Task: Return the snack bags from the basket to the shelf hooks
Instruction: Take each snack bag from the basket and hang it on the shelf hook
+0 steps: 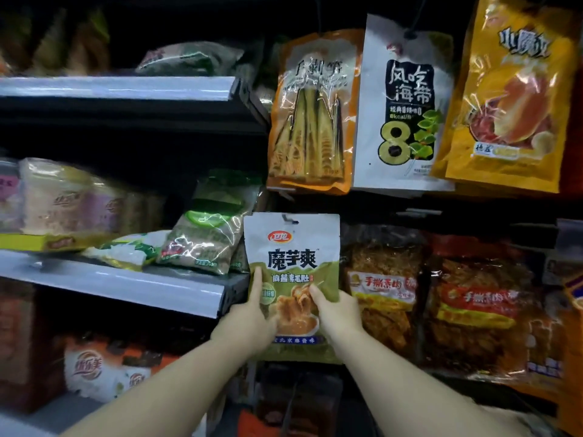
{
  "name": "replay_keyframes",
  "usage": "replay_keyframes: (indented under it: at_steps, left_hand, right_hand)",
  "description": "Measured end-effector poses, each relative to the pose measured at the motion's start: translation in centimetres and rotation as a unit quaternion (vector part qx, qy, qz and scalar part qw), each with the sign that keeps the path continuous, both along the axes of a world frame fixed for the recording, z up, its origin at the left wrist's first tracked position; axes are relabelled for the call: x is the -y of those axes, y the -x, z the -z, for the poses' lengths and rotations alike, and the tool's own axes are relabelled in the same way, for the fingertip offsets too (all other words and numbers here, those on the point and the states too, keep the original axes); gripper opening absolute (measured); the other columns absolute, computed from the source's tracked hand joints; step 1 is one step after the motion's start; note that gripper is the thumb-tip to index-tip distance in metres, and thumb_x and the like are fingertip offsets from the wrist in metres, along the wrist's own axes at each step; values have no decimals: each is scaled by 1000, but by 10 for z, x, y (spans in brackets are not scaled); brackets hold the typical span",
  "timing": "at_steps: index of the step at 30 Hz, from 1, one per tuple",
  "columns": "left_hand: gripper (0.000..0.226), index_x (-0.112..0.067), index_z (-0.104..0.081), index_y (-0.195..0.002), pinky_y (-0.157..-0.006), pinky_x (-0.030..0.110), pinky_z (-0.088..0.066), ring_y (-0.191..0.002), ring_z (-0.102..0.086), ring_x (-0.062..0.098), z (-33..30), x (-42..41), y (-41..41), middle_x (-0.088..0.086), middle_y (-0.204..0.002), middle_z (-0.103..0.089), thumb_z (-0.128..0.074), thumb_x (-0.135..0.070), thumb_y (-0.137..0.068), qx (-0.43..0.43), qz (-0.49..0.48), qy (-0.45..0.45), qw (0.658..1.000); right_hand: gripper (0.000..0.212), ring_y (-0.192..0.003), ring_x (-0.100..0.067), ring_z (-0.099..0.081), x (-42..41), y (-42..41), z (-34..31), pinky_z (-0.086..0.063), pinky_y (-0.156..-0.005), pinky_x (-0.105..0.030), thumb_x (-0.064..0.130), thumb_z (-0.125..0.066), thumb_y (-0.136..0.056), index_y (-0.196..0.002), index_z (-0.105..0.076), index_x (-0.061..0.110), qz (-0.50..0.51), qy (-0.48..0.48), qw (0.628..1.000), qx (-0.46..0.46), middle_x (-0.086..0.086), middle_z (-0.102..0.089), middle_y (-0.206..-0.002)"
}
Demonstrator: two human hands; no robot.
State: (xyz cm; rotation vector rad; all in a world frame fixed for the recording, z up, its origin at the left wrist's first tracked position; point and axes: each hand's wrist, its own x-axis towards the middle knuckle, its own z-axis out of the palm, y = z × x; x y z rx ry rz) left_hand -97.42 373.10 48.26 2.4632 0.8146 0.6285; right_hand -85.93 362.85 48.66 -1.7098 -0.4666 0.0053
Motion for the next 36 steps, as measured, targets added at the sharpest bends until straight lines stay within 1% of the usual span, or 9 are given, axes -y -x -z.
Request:
replay_keyframes:
  at_steps: [5, 10, 14, 17, 22, 27, 29, 32, 36]
  left_hand:
    - [93, -23, 23, -149, -89, 35, -52, -99, -65, 28, -24, 14, 14, 13, -124, -64, -51, -34, -94, -85, 29, 43, 995]
    - [65, -21, -21, -151, -81, 29, -51, -96, -63, 19, -60, 20, 21, 4, -121, -64, -52, -24, -94, 23, 23, 55, 998]
    - [55, -15, -32, -148, -105, 26, -35, -131, -45, 19, -91, 8, 21, 3, -146, -44, -49, -12, -95, 119, 31, 20, 992]
    - [58, -15, -30, -150, -110, 25, -31, -143, -28, 16, -108, -8, 19, -4, -157, -26, -49, -14, -95, 80, 43, -70, 993]
    - [74, -14, -73, -110, -69, 32, -60, -99, -71, 19, -121, -37, 9, -1, -111, -73, -93, -17, -39, 19, 58, -287, 956]
    - [76, -13, -73, -112, -69, 34, -54, -99, -67, 22, -117, -45, 3, -1, -110, -73, -94, -24, -39, -7, 47, -386, 921]
    - [79, -13, -70, -116, -76, 37, -40, -106, -54, 25, -114, -44, 0, 1, -115, -70, -93, -25, -42, -17, 32, -406, 913]
    - [75, -14, -71, -114, -73, 37, -27, -104, -53, 30, -112, -44, -5, 5, -117, -70, -93, -19, -43, -17, 33, -425, 905]
    - [62, -25, -74, -106, -73, 36, -27, -97, -63, 30, -111, -50, -13, 3, -118, -70, -93, -23, -47, -25, 42, -438, 898]
  right_hand:
    - [41, -101, -22, -64, 14, 12, -27, -53, -87, -36, 36, -72, -83, -113, -55, 15, 27, 107, 994, 9, -3, -67, -108]
    - [54, -108, -24, -62, 23, 25, -60, -54, -87, -37, 20, -63, -90, -135, -34, 18, 29, 160, 984, 70, -4, -60, -123]
    - [74, -131, -27, -43, 21, 34, -91, -47, -92, -34, 17, -57, -93, -150, -10, 21, 37, 218, 963, 154, -5, -28, -152]
    - [73, -144, -24, -18, 18, 38, -112, -38, -105, -34, 16, -53, -94, -151, -9, 29, 39, 267, 941, 203, -1, -9, -159]
    - [63, -146, -24, -8, 11, 32, -134, -26, -114, -37, 22, -44, -97, -151, -12, 33, 11, 379, 881, 283, -1, -15, -156]
    - [74, -141, -29, -14, 3, 28, -127, -26, -111, -41, 23, -51, -93, -151, -6, 32, 22, 453, 823, 342, -7, -17, -152]
    - [74, -139, -30, -16, -1, 25, -125, -23, -112, -40, 26, -51, -93, -151, -4, 32, 40, 464, 801, 376, -9, -20, -149]
    - [71, -139, -31, -21, -11, 20, -119, -20, -114, -42, 34, -53, -93, -151, -13, 27, 47, 463, 788, 403, -10, -27, -146]
    - [71, -109, -33, -56, -22, 7, -102, -45, -99, -50, 34, -84, -64, -128, -58, 16, 123, 401, 778, 468, -12, -60, -113]
